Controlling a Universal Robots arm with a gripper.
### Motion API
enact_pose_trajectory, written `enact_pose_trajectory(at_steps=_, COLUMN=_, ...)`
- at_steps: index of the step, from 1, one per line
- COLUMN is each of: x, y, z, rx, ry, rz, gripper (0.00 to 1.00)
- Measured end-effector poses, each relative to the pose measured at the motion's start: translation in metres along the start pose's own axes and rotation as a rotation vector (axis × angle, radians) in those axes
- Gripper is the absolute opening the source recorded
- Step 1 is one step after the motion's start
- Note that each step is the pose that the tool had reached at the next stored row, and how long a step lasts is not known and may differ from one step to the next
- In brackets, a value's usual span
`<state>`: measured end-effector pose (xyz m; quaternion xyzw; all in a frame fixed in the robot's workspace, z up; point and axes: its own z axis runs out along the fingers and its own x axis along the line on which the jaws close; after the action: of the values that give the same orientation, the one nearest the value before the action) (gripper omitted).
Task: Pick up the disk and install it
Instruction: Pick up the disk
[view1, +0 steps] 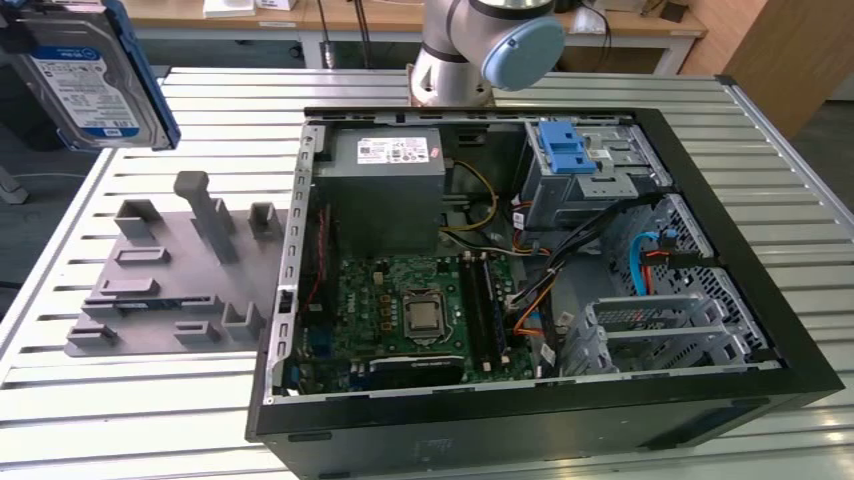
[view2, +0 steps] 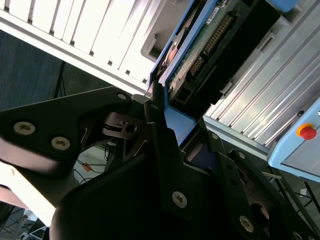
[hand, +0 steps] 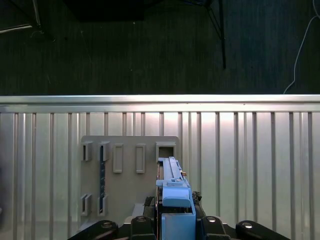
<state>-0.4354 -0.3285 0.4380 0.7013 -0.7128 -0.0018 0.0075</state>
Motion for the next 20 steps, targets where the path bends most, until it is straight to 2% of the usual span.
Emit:
enact_pose_trajectory(at_steps=13, x=0.0001, y=0.0000, z=-0.0053, rx=-0.0001, ry=0.0001, rz=0.000, gripper=0.36)
enact_pose_trajectory(at_steps=17, x=0.0001, y=0.0001, z=-0.0106, rx=0.0001, ry=0.0000, rz=0.000, gripper=0.36)
enact_pose_trajectory(at_steps=20, x=0.0001, y=0.0002, z=-0.0172, rx=0.0000, ry=0.0000, rz=0.000, gripper=0.36)
